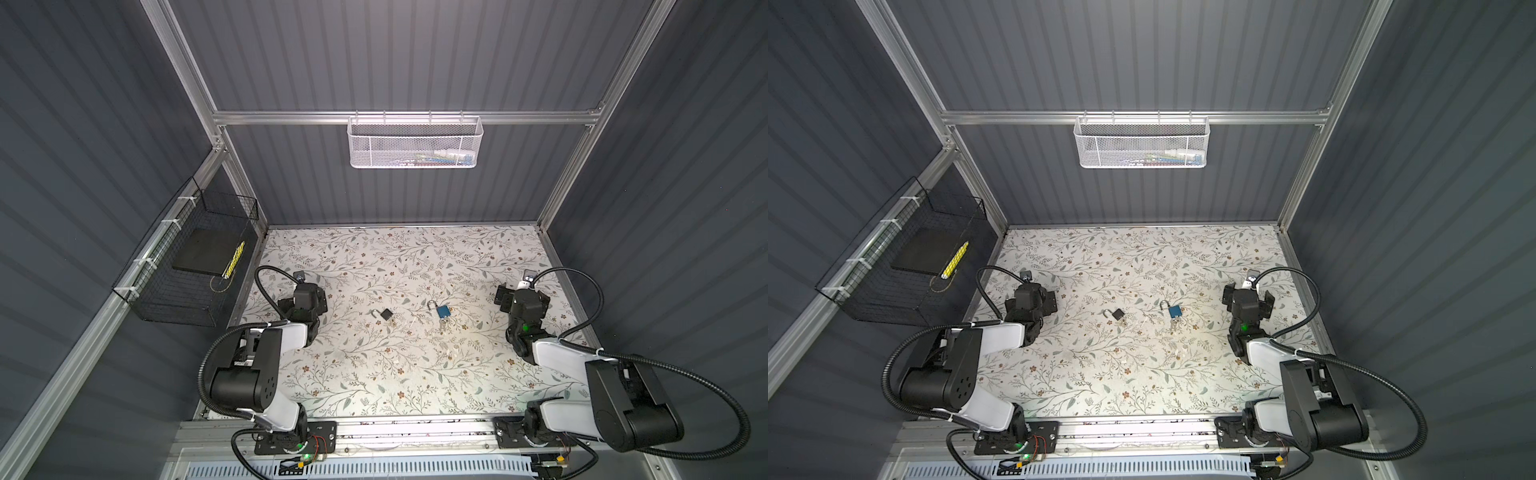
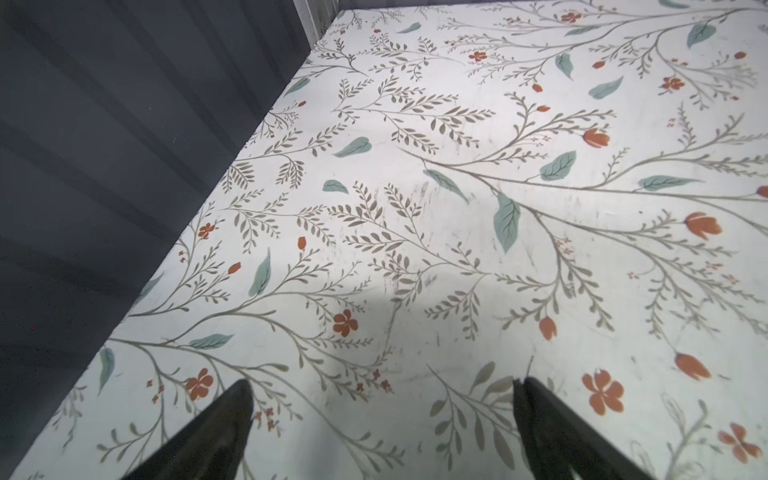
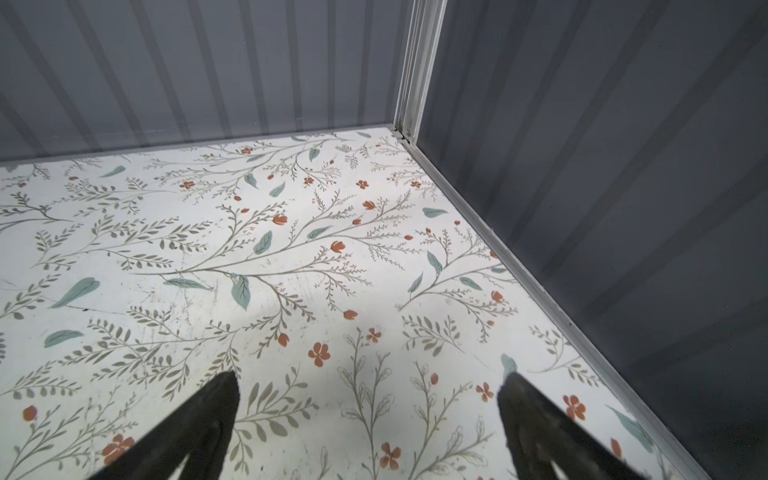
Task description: Unlock with the key
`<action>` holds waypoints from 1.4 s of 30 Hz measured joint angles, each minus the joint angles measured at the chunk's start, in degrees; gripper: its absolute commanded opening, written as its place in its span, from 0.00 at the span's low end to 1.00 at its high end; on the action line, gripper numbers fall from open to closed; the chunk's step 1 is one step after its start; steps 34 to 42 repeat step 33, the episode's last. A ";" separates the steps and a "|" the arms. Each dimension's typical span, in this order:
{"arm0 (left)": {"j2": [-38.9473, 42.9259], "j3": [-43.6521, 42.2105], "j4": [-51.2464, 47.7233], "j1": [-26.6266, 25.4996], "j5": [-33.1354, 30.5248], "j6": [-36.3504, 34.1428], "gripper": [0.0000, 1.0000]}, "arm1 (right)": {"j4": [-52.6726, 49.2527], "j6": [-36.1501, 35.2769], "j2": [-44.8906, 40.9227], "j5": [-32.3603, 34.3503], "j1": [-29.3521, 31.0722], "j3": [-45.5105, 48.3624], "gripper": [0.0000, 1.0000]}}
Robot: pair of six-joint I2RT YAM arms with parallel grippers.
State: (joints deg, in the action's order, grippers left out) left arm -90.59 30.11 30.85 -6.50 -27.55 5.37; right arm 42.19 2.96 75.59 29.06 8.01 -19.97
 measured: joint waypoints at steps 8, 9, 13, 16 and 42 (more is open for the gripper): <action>-7.61 -3.74 15.85 0.61 7.32 -3.19 1.00 | 15.26 -1.51 6.29 -12.70 -6.67 6.10 0.99; -7.61 -3.76 16.35 0.61 8.09 -3.50 1.00 | 16.98 -1.57 7.39 -14.58 -7.34 6.03 0.99; -7.61 -3.69 18.32 0.98 10.54 -3.96 1.00 | 16.02 -1.40 7.85 -20.63 -9.05 4.59 0.99; -7.61 -3.69 18.58 0.98 11.15 -4.20 1.00 | 14.78 -0.46 7.87 -21.18 -9.44 2.67 0.99; -7.61 -3.69 19.28 0.98 11.78 -4.37 1.00 | 13.81 0.02 7.96 -22.99 -10.23 2.21 0.99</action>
